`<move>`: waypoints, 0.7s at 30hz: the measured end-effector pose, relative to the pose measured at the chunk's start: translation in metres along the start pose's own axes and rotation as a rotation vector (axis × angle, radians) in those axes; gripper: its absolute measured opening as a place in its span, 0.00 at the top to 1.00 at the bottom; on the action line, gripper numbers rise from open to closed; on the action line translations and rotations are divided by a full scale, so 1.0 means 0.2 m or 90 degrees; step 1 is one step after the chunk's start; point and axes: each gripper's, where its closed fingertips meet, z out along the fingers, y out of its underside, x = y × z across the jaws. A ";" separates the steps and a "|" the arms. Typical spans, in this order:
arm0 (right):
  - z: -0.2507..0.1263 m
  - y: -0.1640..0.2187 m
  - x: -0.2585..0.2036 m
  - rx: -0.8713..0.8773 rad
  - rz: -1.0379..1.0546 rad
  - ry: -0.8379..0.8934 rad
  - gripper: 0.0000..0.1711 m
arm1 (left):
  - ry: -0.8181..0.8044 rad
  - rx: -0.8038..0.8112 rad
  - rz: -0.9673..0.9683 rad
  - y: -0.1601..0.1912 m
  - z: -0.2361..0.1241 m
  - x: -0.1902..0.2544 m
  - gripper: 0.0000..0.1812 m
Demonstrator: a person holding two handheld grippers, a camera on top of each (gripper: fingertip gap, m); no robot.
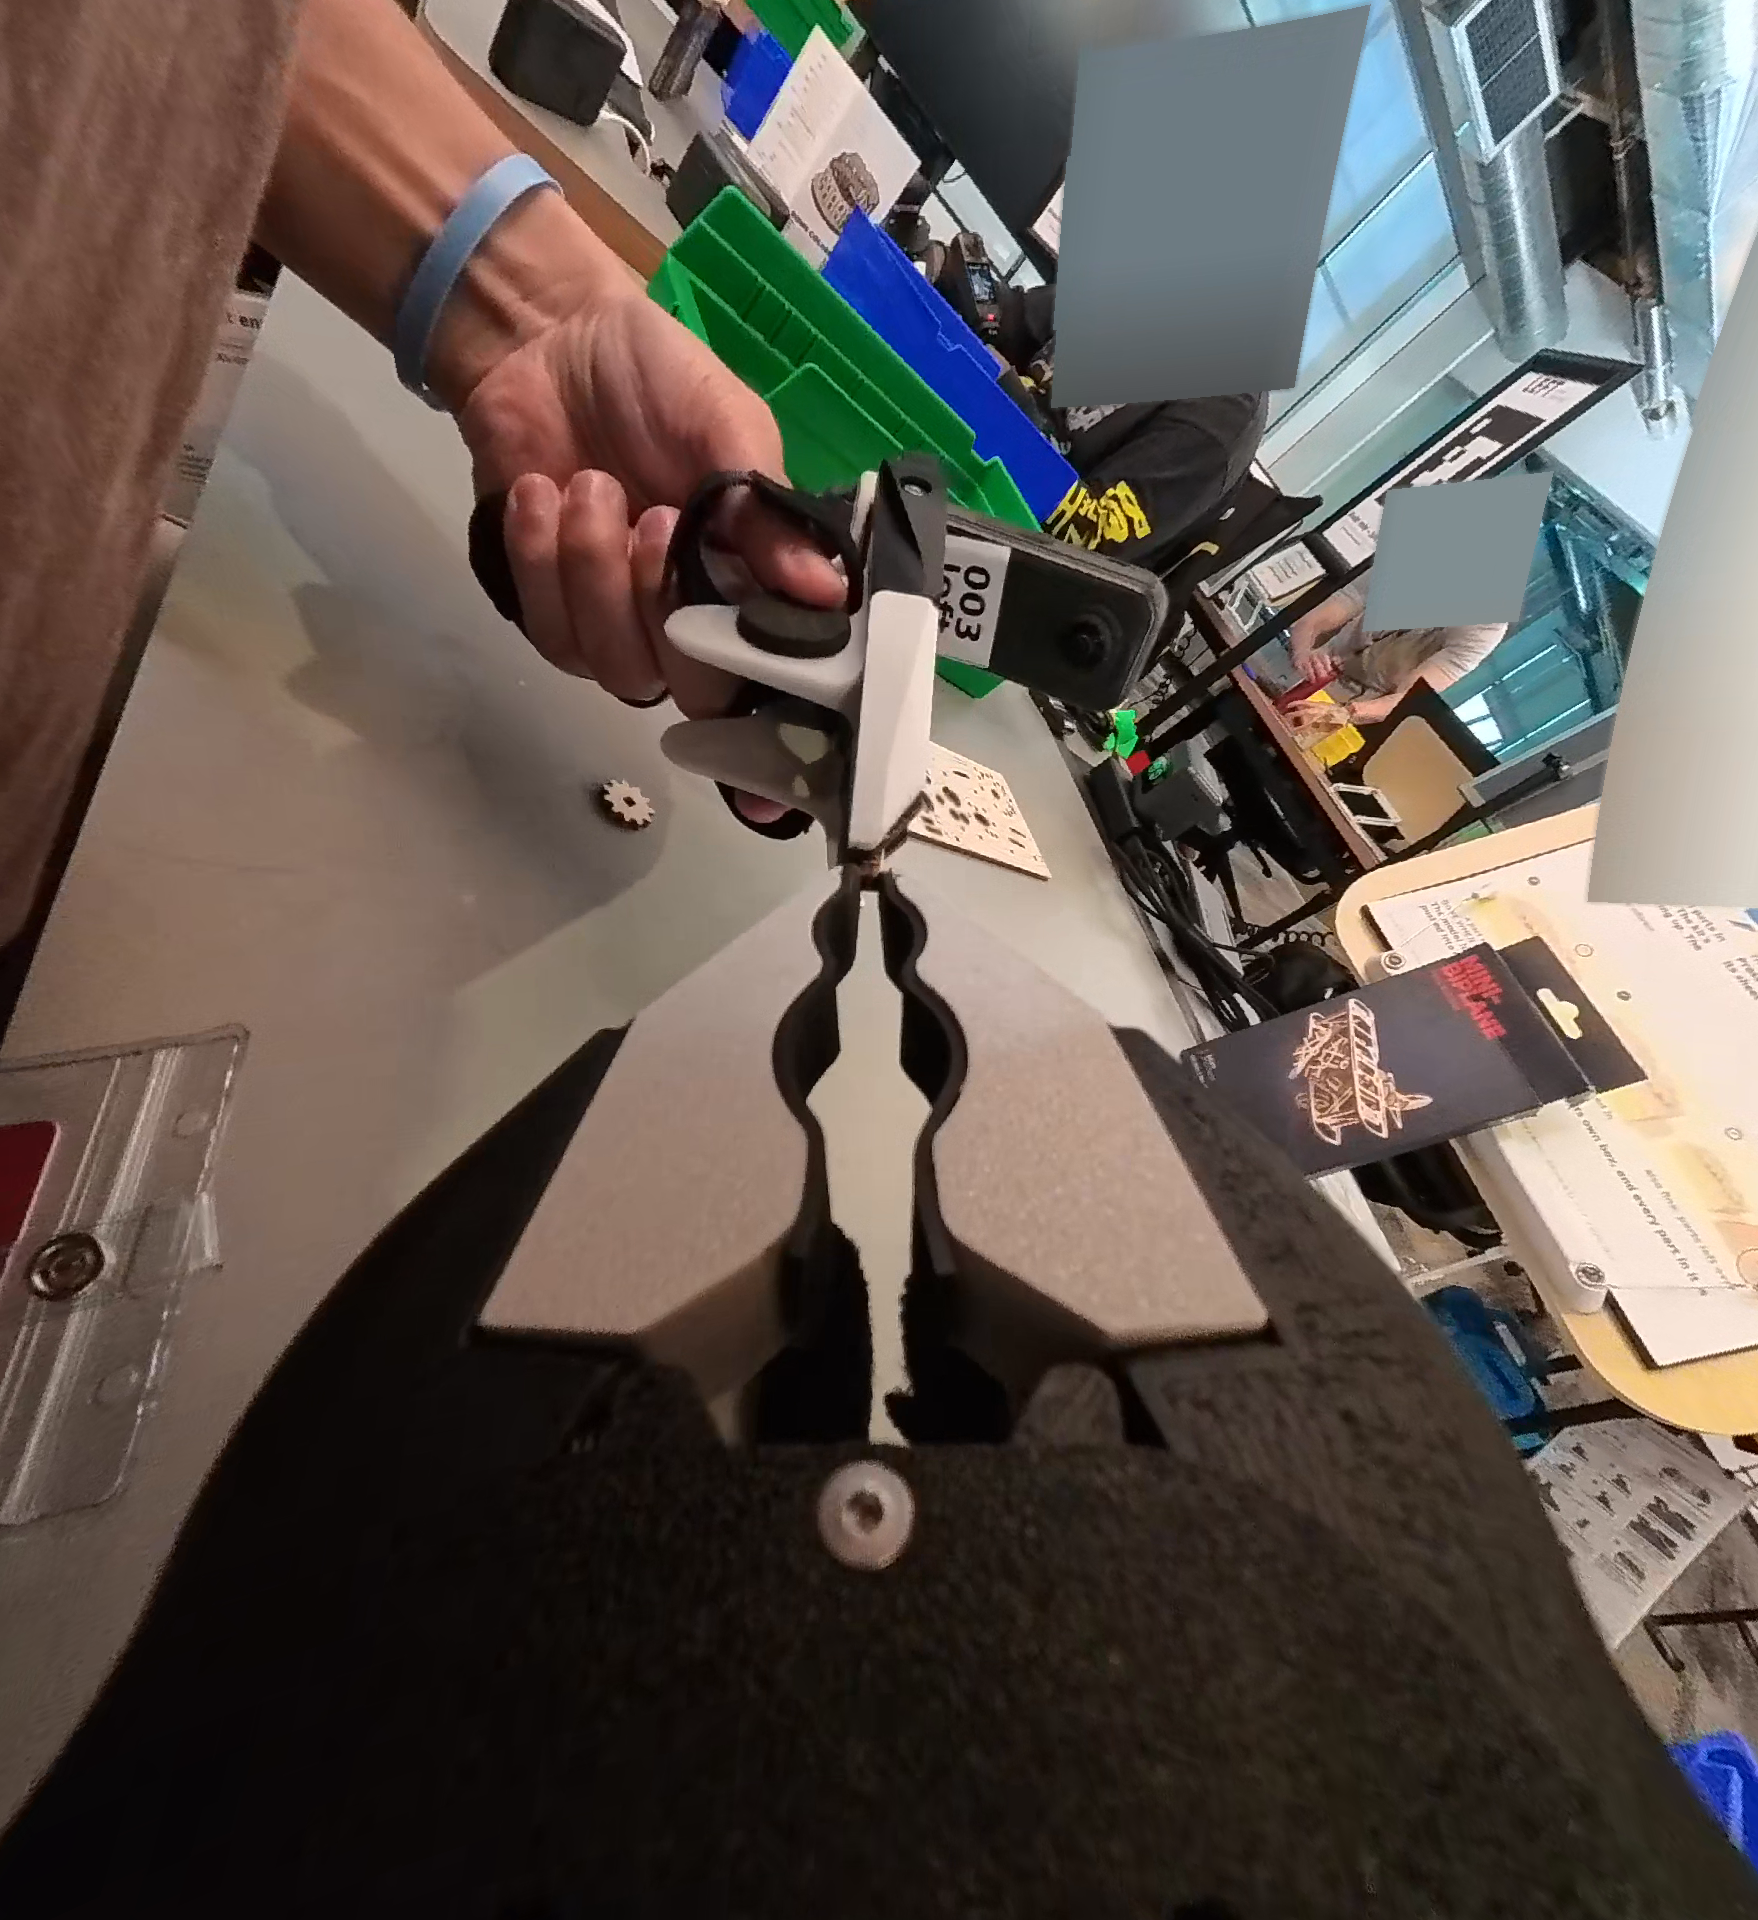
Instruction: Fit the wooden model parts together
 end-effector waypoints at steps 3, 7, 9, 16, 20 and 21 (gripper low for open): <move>0.00 0.01 0.00 -0.003 0.003 -0.004 0.98 | -0.001 0.002 -0.003 0.00 0.00 -0.01 0.99; -0.01 0.01 -0.01 -0.002 0.012 -0.014 0.98 | 0.001 0.003 -0.005 0.00 0.01 -0.01 0.98; -0.01 0.01 -0.02 -0.002 0.017 -0.020 0.98 | 0.000 0.008 -0.006 -0.01 0.00 -0.01 0.98; 0.01 0.03 -0.01 0.001 0.085 -0.017 0.97 | -0.023 0.008 0.022 -0.02 -0.02 -0.02 0.99; -0.02 0.10 0.10 -0.027 0.237 0.015 0.87 | -0.072 0.070 0.086 -0.14 -0.17 -0.03 0.99; -0.03 0.16 0.14 -0.050 0.307 0.021 0.85 | -0.117 0.087 0.113 -0.17 -0.24 -0.07 0.99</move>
